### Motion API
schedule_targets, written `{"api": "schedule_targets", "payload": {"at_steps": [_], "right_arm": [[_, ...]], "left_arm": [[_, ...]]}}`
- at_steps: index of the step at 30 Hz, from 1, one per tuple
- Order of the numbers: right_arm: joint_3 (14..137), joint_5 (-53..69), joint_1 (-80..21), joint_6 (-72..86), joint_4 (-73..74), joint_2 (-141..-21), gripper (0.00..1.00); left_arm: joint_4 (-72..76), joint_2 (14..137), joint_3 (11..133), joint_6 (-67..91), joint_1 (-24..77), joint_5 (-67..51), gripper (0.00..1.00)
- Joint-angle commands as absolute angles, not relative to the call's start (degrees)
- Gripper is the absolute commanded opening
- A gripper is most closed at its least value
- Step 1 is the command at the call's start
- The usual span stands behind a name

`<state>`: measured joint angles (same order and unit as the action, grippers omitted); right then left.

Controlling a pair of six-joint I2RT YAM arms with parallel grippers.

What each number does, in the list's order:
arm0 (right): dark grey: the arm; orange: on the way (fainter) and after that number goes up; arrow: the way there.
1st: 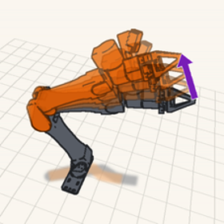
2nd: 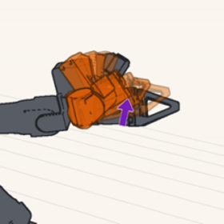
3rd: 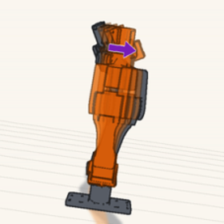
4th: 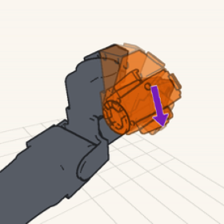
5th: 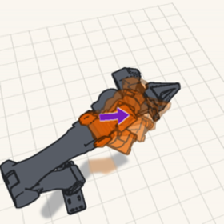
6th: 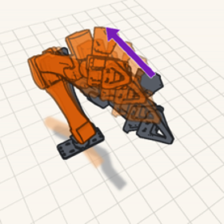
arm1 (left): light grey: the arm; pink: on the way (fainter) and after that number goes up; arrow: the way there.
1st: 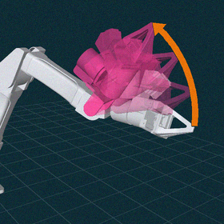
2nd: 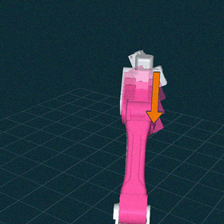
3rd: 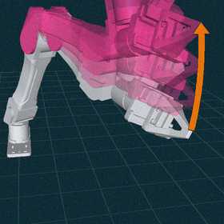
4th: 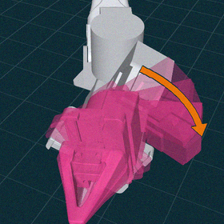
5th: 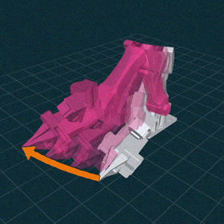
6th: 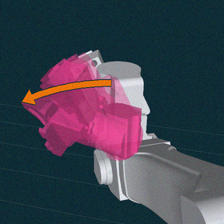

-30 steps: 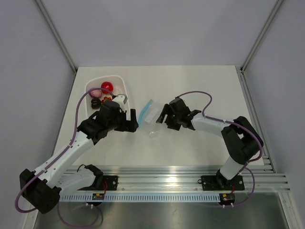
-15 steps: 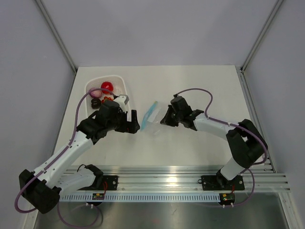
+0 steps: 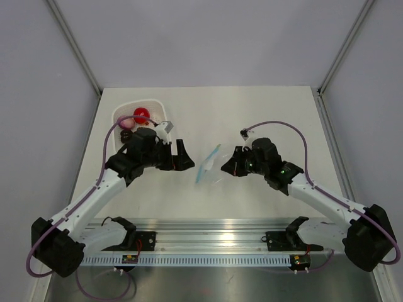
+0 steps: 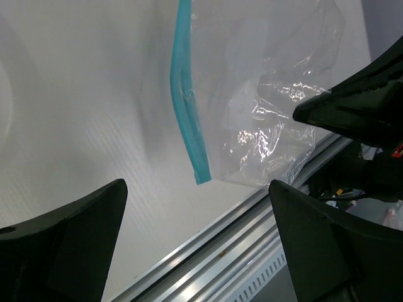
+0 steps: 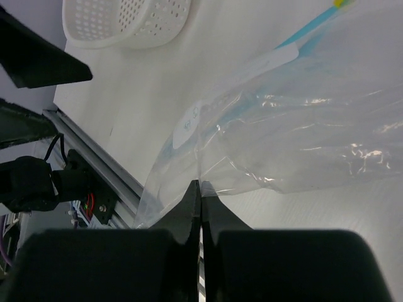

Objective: Place the food in the zip-top bag and seal the zipper
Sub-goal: Pick up the zipper food storage bag at the center of the board.

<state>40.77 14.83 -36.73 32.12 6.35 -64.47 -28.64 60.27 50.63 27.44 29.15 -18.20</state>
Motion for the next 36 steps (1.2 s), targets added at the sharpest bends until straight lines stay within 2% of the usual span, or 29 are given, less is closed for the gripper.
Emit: {"api": "schedule_targets", "payload": {"at_steps": [1, 6, 15, 19, 22, 26, 27, 29, 30, 33, 34, 36], "right_arm": [[39.6, 18.7, -36.5, 29.4, 4.5, -61.8, 0.00], [38.5, 20.1, -36.5, 29.4, 2.7, -59.6, 0.00], [38.7, 19.7, -36.5, 29.4, 3.3, -57.1, 0.00], [38.7, 19.5, -36.5, 29.6, 2.6, -57.2, 0.00], [38.7, 19.7, -36.5, 30.1, 2.4, -57.5, 0.00], [38.8, 19.6, -36.5, 30.0, 2.7, -57.9, 0.00], [38.7, 19.5, -36.5, 30.0, 2.7, -58.0, 0.00], [38.4, 19.4, -36.5, 30.1, 2.9, -58.4, 0.00], [38.3, 19.5, -36.6, 30.0, 3.0, -58.6, 0.00], [37.9, 19.7, -36.5, 30.4, 2.9, -59.3, 0.00], [37.6, 19.7, -36.5, 30.4, 2.6, -59.5, 0.00], [37.2, 19.5, -36.5, 30.8, 2.4, -59.7, 0.00]], "left_arm": [[-15.5, 64.3, 46.3, 34.4, 27.2, -31.4, 0.98], [-5.4, 72.3, 41.9, 43.1, 26.5, -38.9, 0.99], [11.7, 76.9, 35.6, 53.2, 26.5, -44.6, 0.99], [27.2, 77.9, 30.2, 62.0, 26.5, -47.8, 0.97], [33.7, 78.9, 28.7, 65.7, 26.5, -48.5, 0.92], [33.9, 78.0, 28.7, 65.7, 26.5, -47.6, 0.79], [33.5, 77.1, 28.7, 65.7, 26.5, -47.3, 0.72], [32.9, 76.1, 29.1, 65.6, 26.5, -46.4, 0.66], [32.3, 75.2, 29.3, 65.3, 26.5, -46.0, 0.59], [31.3, 74.4, 30.5, 65.1, 26.5, -45.9, 0.50], [30.9, 73.8, 30.9, 65.0, 26.5, -45.8, 0.42], [29.5, 73.6, 32.2, 63.8, 26.5, -45.6, 0.34]]}}
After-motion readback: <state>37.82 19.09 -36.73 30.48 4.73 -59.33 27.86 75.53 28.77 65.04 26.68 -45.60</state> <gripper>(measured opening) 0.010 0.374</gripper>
